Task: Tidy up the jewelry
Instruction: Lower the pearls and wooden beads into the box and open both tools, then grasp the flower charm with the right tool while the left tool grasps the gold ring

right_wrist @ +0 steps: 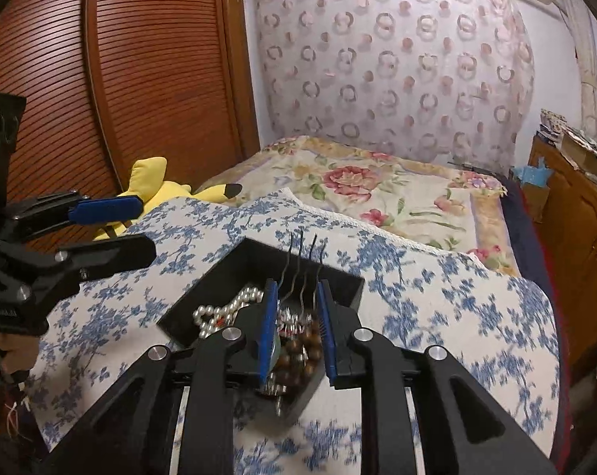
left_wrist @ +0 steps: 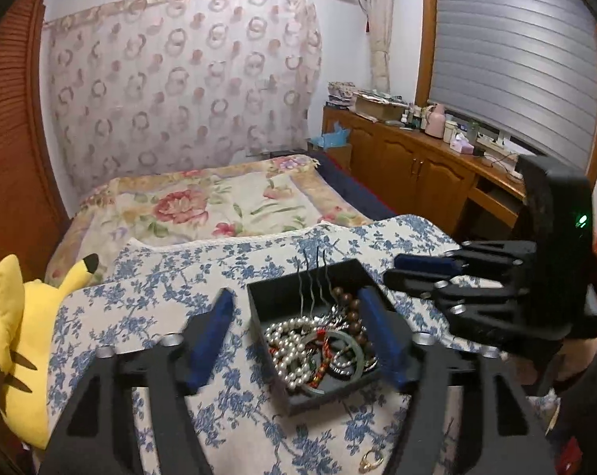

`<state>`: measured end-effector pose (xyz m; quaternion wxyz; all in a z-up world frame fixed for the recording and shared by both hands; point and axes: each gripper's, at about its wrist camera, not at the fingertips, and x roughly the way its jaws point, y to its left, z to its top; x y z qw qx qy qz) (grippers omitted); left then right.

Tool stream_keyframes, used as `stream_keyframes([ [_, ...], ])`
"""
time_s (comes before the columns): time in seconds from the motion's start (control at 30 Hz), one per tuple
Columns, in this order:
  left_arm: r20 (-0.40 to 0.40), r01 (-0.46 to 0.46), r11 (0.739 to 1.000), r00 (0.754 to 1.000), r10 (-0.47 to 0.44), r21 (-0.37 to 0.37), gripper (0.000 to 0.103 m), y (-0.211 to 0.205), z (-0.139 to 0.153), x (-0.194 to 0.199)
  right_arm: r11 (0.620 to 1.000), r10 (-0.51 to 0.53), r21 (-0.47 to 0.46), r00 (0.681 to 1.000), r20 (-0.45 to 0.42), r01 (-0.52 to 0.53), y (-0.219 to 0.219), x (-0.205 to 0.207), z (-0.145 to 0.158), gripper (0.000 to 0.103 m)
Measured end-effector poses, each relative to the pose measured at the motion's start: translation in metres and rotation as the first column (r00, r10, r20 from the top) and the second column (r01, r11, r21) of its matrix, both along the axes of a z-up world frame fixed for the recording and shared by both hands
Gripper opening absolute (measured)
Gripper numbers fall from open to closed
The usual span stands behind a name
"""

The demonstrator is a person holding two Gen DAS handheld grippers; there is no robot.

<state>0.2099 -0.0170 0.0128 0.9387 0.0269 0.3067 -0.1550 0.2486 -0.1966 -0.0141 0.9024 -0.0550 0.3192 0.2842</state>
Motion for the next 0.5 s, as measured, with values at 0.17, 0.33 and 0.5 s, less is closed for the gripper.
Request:
stream_keyframes([
  [0.17, 0.01, -0.007, 1.0, 1.0, 0.007, 0.012, 0.092, 0.004, -0.015, -0.022, 1.0, 0.014, -0.017, 1.0, -0.01, -0.014, -0.009, -0.034, -0.01, 0.038],
  [0.33, -0.025, -0.014, 1.0, 1.0, 0.015, 0.026, 0.095, 0.007, -0.036, -0.038, 0.997, 0.05, -0.055, 0.997, -0.051, -0.053, -0.007, -0.064, -0.033, 0.038],
  [0.5, -0.068, -0.025, 0.999, 0.997, 0.028, 0.042, 0.095, 0.008, -0.058, -0.047, 0.992, 0.065, -0.099, 0.993, -0.099, -0.075, -0.003, -0.08, -0.058, 0.038],
])
